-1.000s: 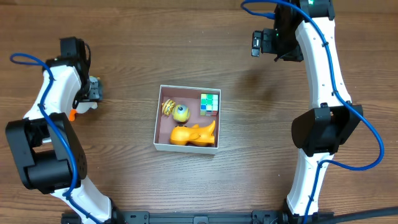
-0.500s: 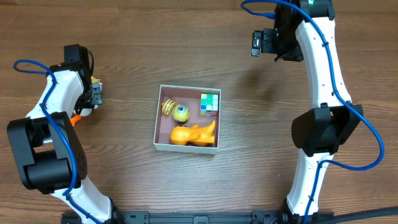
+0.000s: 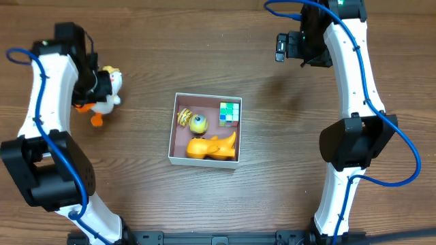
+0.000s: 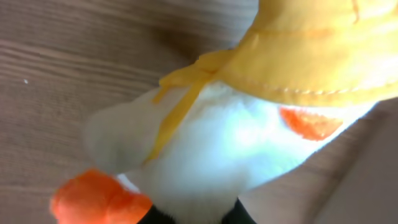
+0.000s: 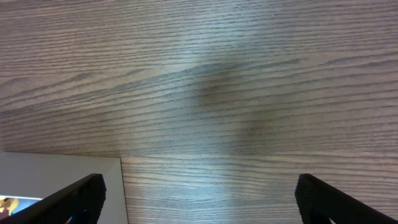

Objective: Pack container
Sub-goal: 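Lift the duck and carry it over the box with left gripper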

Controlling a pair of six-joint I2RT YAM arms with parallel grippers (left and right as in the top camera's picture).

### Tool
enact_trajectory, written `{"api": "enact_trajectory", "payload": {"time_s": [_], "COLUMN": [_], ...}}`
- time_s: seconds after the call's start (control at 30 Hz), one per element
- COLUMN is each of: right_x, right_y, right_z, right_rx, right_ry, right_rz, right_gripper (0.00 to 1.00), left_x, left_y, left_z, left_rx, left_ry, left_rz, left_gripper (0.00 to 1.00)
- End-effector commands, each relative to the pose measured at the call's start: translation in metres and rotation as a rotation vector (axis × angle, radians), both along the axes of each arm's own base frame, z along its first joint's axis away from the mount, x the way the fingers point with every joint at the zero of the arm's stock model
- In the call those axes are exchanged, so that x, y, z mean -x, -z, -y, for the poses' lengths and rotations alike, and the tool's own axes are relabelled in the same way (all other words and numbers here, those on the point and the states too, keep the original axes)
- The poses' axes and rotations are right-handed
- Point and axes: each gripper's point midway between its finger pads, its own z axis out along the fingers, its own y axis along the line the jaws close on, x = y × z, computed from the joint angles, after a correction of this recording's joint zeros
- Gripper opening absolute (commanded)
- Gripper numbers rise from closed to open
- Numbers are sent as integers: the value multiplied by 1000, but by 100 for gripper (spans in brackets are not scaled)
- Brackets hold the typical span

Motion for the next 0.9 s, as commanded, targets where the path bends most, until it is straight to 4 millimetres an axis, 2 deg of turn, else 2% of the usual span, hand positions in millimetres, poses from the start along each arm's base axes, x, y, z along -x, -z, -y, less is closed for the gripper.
{"api": "enact_trajectory", "payload": {"time_s": [0.0, 0.07, 0.13, 0.27, 0.43, 0.63, 0.73, 0.87], "right_x": [-4, -4, -4, -4, -4, -4, -4, -4], "right_y": [-10, -10, -10, -10, -10, -10, -10, -10], "right_z": [1, 1, 1, 1, 1, 1, 1, 1], "right_rx": [7, 7, 7, 7, 7, 7, 7, 7], "right_ry": [9, 9, 9, 9, 9, 9, 9, 9], "right_rz": [36, 36, 36, 36, 36, 36, 36, 36], "right_gripper": [100, 100, 100, 100, 100, 100, 100, 100], "left_x": [-22, -22, -18, -3, 21, 46, 49, 45], "left_y": [-58, -84, -100, -117, -113, -107, -100, -77], "left_z": [37, 61, 79, 131, 201, 251, 265, 274], "left_rx": [198, 281, 304, 300, 230, 90, 30, -2], "left_ry": [98, 193, 272, 507, 785, 1029, 1108, 1136], "left_rz": [139, 177, 191, 179, 128, 102, 112, 110], "left_gripper": [4, 4, 4, 4, 4, 4, 5, 4]}}
